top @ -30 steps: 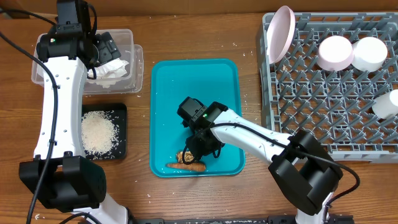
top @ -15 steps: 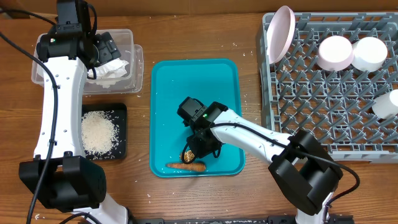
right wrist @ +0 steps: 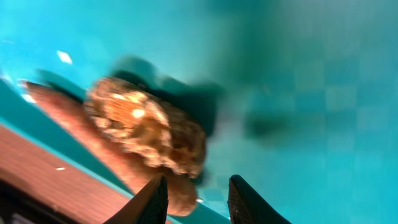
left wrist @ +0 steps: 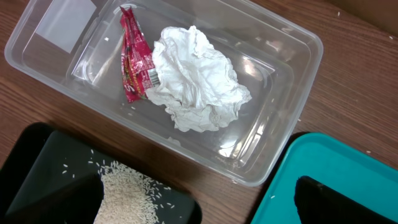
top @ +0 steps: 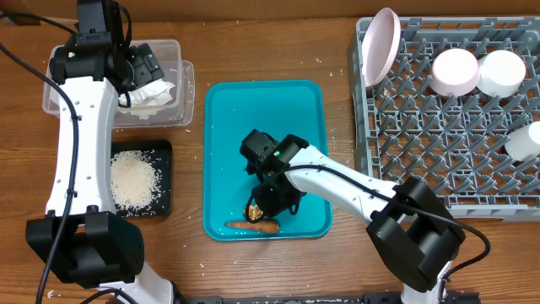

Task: Sort waste into correct bins and load items into the dishwasher

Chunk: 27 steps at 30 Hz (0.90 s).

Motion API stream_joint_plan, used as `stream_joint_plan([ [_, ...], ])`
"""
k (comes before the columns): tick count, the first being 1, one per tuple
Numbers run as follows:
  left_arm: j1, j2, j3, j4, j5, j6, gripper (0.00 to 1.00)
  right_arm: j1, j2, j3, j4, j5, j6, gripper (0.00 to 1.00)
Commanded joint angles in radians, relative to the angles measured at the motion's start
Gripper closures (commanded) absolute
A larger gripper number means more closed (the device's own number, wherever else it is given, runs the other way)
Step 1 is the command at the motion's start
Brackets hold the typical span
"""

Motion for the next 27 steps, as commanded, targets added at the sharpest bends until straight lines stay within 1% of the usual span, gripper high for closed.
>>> stream_joint_plan([
  [1, -0.003, -0.013, -0.003, 0.001, 0.004, -0.017, 0.0, 0.004, 0.001, 0.036, 0.001, -0.029, -0.043, 0.65],
  [11, -0.003, -0.013, -0.003, 0.001, 0.004, -0.017, 0.0, 0.004, 0.035, 0.012, 0.045, -0.022, -0.049, 0.66],
  [13, -0.003, -0.013, -0.003, 0.001, 0.004, -0.017, 0.0, 0.004, 0.043, 0.012, 0.044, -0.022, -0.045, 0.71],
  [16, -0.003, -0.013, -0.003, 0.001, 0.004, -0.017, 0.0, 0.004, 0.04, 0.019, 0.038, -0.021, -0.045, 0.73],
  [20, -0.003, -0.013, -0.003, 0.001, 0.004, -0.017, 0.0, 0.0, 0.04, 0.082, -0.024, -0.015, -0.041, 0.73],
  [22, -0.003, -0.013, -0.003, 0.001, 0.004, -0.017, 0.0, -0.01, 0.04, 0.166, -0.1, 0.026, -0.036, 0.71],
  [23, -0.003, -0.013, -0.003, 0.001, 0.004, -0.017, 0.0, -0.015, 0.04, 0.196, -0.125, 0.051, -0.026, 0.66],
  [24, -0.003, -0.013, -0.003, 0.001, 0.004, -0.017, 0.0, -0.023, 0.04, 0.272, -0.185, 0.126, 0.012, 0.6],
  [25, -0.003, -0.013, -0.003, 0.001, 0.004, -0.017, 0.0, -0.029, 0.04, 0.317, -0.217, 0.169, 0.035, 0.5],
  [27, -0.003, -0.013, -0.003, 0.001, 0.004, -0.017, 0.0, -0.042, 0.04, 0.377, -0.261, 0.242, 0.074, 0.41],
])
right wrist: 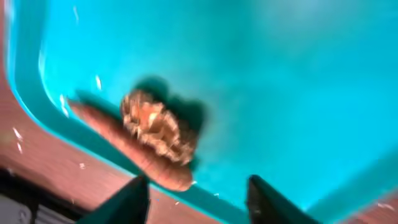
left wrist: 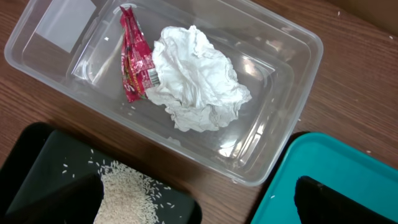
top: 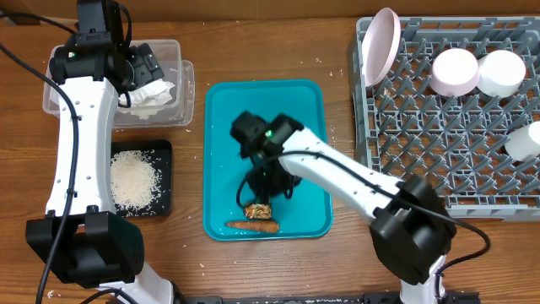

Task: Sort waste into correct bins and load items into the dishwasher

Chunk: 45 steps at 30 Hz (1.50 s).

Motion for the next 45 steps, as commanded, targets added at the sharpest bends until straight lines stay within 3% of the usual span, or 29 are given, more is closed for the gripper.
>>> stream_joint_plan([
  [1, -0.003, -0.013, -0.003, 0.002, 0.004, -0.017, 0.0, -0.042, -0.008, 0.164, -0.075, 0.214, 0.12, 0.3],
  [2, -0.003, -0.013, -0.003, 0.002, 0.004, -0.017, 0.0, -0.06, -0.009, 0.206, -0.109, 0.275, 0.169, 0.14],
  [4, -0.003, -0.013, -0.003, 0.002, 0.004, -0.017, 0.0, -0.098, -0.009, 0.262, -0.156, 0.346, 0.224, 0.0],
  [9, -0.003, -0.013, -0.003, 0.002, 0.004, -0.017, 0.0, -0.256, -0.017, 0.337, -0.222, 0.475, 0.283, 0.0],
  [15, -0.003, -0.013, -0.003, 0.002, 0.004, -0.017, 0.0, -0.546, -0.026, 0.341, -0.234, 0.483, 0.312, 0.0],
  [23, -0.003, -0.013, -0.003, 0.002, 0.004, -0.017, 0.0, -0.871, -0.027, 0.341, -0.267, 0.251, 0.305, 0.0],
  [33, -0.003, -0.013, -0.003, 0.002, 0.004, -0.017, 0.0, -1.019, -0.069, 0.341, -0.278, 0.166, 0.304, 0.0],
  [45, -0.003, -0.013, -0.003, 0.002, 0.004, -0.017, 0.0, -1.065, -0.428, 0.339, -0.318, 0.246, 0.248, 0.0],
])
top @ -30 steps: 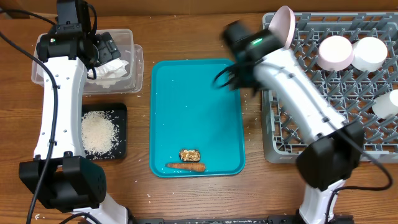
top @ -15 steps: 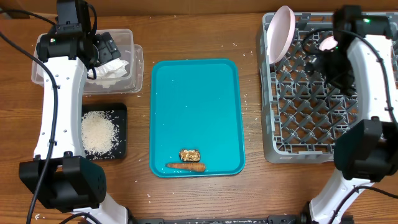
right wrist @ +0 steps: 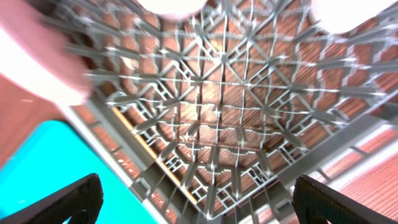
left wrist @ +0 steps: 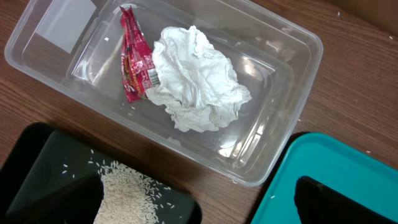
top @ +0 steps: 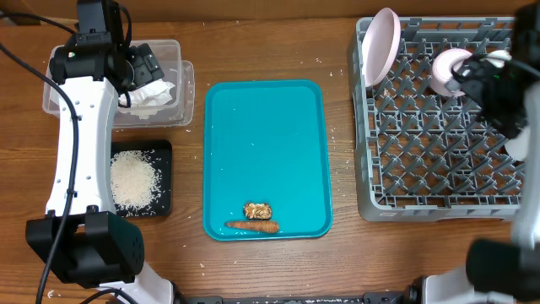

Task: Sort waste into correct bins and load items into the dishwasher

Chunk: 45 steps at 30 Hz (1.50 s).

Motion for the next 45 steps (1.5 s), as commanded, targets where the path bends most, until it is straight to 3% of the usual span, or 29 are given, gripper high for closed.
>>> stream_joint_plan([
  [1, -0.003, -0.013, -0.003, 0.001, 0.004, -0.017, 0.0, -0.047, -0.1, 0.021, -0.014, 0.085, -0.018, 0.0],
  [13, -0.003, -0.013, -0.003, 0.001, 0.004, -0.017, 0.0, -0.422, -0.108, -0.026, -0.031, 0.091, -0.014, 0.0],
  [42, -0.003, -0.013, -0.003, 0.054, 0.004, -0.017, 0.0, -0.435, -0.108, -0.026, -0.022, 0.091, -0.014, 0.0],
  [45, -0.003, -0.013, -0.003, 0.086, 0.095, -0.063, 0.0, -0.435, -0.108, -0.026, -0.022, 0.091, -0.014, 0.0],
])
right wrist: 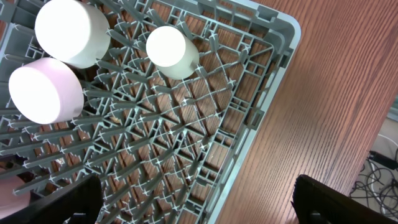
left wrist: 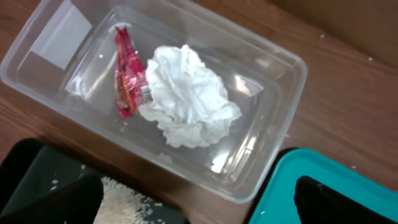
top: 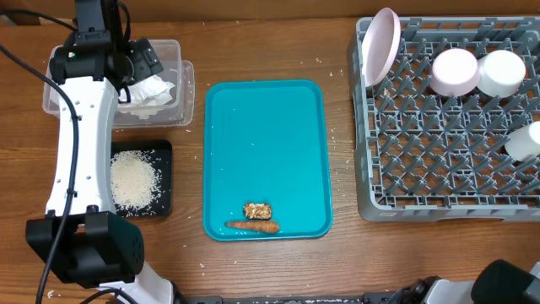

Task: Sort waste into correct bins and load items into the dishwasher
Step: 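Swing the left gripper over the teal tray above the snack piece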

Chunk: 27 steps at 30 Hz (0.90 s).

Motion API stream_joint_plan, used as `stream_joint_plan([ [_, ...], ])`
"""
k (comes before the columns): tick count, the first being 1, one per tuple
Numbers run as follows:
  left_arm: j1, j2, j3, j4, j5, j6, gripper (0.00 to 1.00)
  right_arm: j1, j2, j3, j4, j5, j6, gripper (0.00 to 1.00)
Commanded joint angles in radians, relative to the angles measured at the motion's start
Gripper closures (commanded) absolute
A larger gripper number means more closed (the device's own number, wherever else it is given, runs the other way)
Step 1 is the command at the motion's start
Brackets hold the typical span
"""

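A brown food lump (top: 258,210) and an orange carrot piece (top: 251,225) lie at the near end of the teal tray (top: 263,110). The clear bin (left wrist: 283,112) holds a crumpled white tissue (left wrist: 186,96) and a red wrapper (left wrist: 127,81). My left gripper (left wrist: 199,205) hangs open and empty above this bin's near side. My right gripper (right wrist: 199,205) is open and empty high over the grey dish rack (right wrist: 249,130), out of the overhead view. The rack holds a pink cup (right wrist: 45,93), two white cups (right wrist: 171,51) and a pink plate (top: 381,42).
A black container of rice (top: 135,177) sits on the table near the clear bin, left of the tray. The left arm (top: 80,127) stretches along the left side. Bare wooden table (right wrist: 348,93) lies beyond the rack's right edge.
The right arm has left the overhead view; its camera now looks down on the rack's cups and right edge from higher. The left wrist view has shifted slightly over the bin.
My right gripper was first low on the tray at the brown lump and carrot piece, then higher above them with nothing held. Later it was over the dish rack, and now it is out of the overhead view. Both scraps stayed on the tray.
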Motion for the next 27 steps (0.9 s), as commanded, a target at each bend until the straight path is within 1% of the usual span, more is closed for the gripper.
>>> stream_joint_plan([
  [1, -0.003, -0.013, -0.003, 0.007, 0.17, -0.051, 0.0, 0.001, -0.006, -0.001, 0.004, 0.003, -0.002, 0.0],
  [2, -0.003, -0.013, -0.003, -0.032, 0.32, -0.051, 0.0, 0.001, -0.006, -0.001, 0.004, 0.003, -0.002, 0.0],
  [4, -0.003, -0.011, -0.003, -0.095, 0.478, -0.05, 0.0, 0.001, -0.006, -0.001, 0.004, 0.003, -0.002, 0.0],
  [5, -0.006, -0.011, -0.003, -0.123, 0.531, -0.039, 0.0, 0.001, -0.006, -0.001, 0.004, 0.003, -0.002, 0.0],
  [7, -0.025, -0.009, -0.003, -0.189, 0.575, 0.027, 0.0, 0.001, -0.006, -0.001, 0.004, 0.003, -0.002, 0.0],
  [10, -0.072, -0.006, -0.003, -0.28, 0.559, 0.13, 0.0, 0.001, -0.006, -0.001, 0.004, 0.003, -0.002, 0.0],
  [11, -0.094, -0.005, -0.005, -0.311, 0.549, 0.146, 0.0, 0.001, -0.006, -0.001, 0.004, 0.003, -0.002, 0.0],
  [14, -0.174, -0.005, -0.008, -0.381, 0.506, 0.148, 0.0, 0.001, -0.006, -0.001, 0.004, 0.003, -0.002, 0.0],
  [16, -0.241, -0.005, -0.011, -0.407, 0.45, 0.143, 0.0, 0.001, -0.006, -0.001, 0.004, 0.003, -0.002, 0.0],
  [18, -0.318, -0.005, -0.011, -0.427, 0.362, 0.102, 0.0, 0.001, -0.006, -0.001, 0.004, 0.003, -0.002, 0.0],
  [22, -0.465, -0.005, -0.011, -0.468, 0.192, -0.018, 0.0, 0.001, -0.006, -0.001, 0.004, 0.003, -0.002, 0.0],
  [25, -0.552, -0.005, -0.012, -0.511, 0.14, -0.079, 0.0, 0.001, -0.006, -0.001, 0.004, 0.003, -0.002, 0.0],
  [27, -0.599, -0.006, -0.017, -0.536, 0.13, -0.093, 0.0, 0.001, -0.006, -0.001, 0.004, 0.003, -0.002, 0.0],
])
